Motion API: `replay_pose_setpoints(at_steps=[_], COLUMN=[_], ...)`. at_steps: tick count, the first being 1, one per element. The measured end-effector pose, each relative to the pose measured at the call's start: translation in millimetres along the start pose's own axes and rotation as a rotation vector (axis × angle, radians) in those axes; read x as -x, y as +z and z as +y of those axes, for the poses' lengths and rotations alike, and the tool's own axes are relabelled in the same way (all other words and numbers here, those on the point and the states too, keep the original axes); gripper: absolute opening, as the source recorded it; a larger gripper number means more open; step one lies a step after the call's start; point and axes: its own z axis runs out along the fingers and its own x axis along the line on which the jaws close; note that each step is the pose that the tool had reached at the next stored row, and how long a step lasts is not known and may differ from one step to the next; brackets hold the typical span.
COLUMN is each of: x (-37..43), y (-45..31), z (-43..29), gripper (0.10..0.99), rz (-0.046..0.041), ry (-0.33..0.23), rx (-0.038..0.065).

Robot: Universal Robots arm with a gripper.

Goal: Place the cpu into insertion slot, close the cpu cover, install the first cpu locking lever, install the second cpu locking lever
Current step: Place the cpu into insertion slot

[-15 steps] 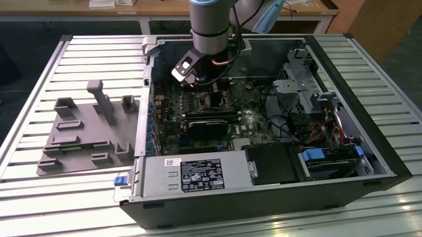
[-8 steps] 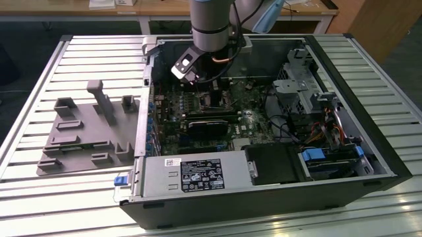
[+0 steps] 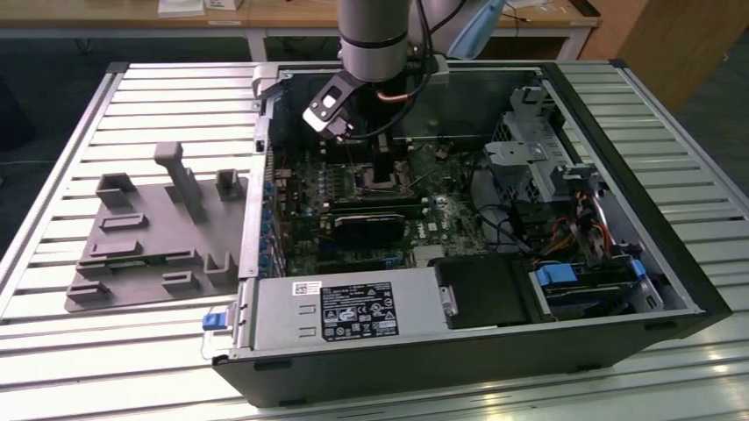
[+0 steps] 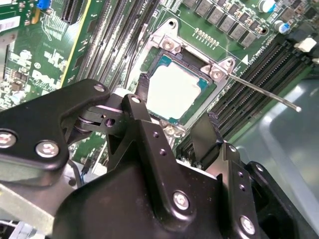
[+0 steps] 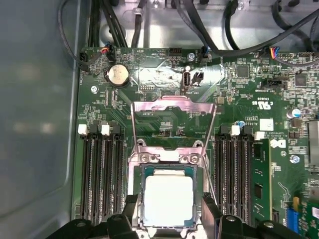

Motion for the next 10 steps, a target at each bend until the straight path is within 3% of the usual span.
replay_pose_setpoints(at_steps=[10], x=[0.0], y=[-1.2], z=[0.1], gripper=[0.6], rz=[0.0003], ry=[0.0], rx=[0.0])
